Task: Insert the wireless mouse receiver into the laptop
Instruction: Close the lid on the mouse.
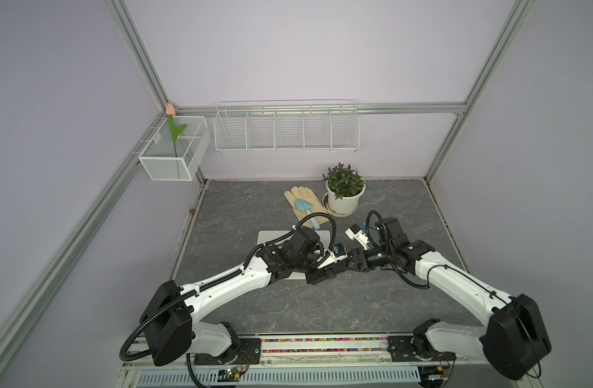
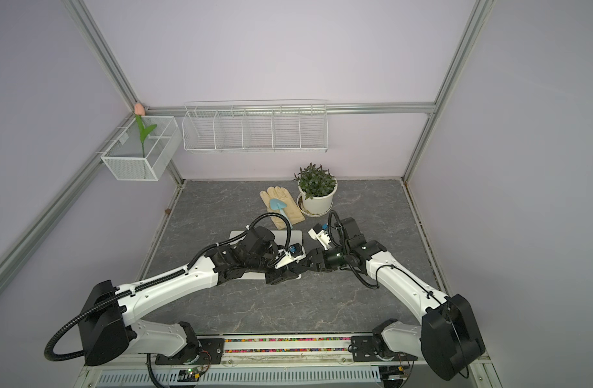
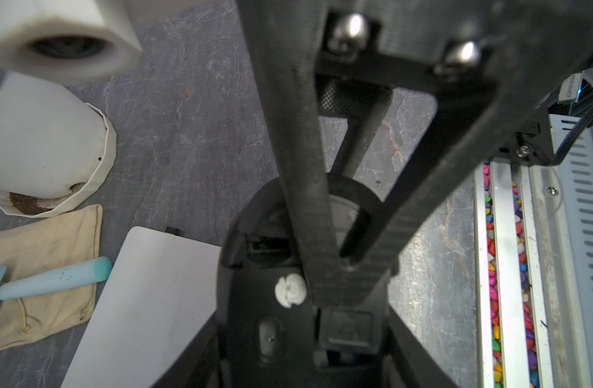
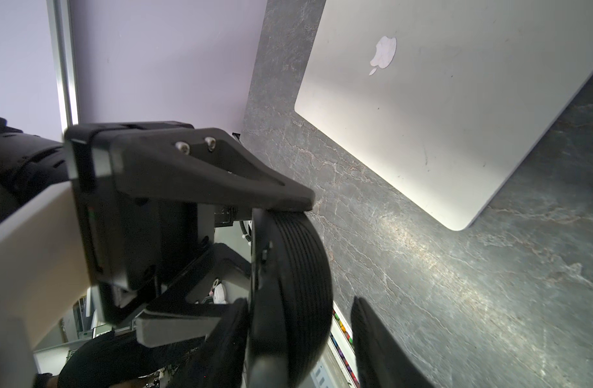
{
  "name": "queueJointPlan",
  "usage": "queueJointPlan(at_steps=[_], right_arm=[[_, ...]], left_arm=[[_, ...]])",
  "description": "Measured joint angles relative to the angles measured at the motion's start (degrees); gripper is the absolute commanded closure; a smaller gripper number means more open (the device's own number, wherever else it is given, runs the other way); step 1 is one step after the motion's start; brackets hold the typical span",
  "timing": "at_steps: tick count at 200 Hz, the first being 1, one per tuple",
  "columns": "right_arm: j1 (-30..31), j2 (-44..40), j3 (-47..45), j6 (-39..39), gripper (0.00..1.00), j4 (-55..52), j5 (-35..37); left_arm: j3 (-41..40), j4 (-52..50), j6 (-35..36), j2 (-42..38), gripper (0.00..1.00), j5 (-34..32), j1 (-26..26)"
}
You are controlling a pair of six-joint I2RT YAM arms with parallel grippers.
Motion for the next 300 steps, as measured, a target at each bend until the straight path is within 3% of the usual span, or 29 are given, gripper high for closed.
queueJointPlan(at_steps=[93,214,300], right_arm=[[0.17,0.85,4.22,-6.64,0.53,-9.01,1.79],[2.69,1.53,4.44,-8.94,0.53,-9.64,3.43],[3.06,3.19,7.23,-14.62,0.54,-13.0,4.63]], left_arm=[[2.75,-5.31,2.27,0.57,0.64,0.04,-0.39],[5.18,-9.4,4.13,2.34,0.63,2.69,-0.83],[5.18,-9.92,6.67,2.21,0.61,4.81,-0.83]])
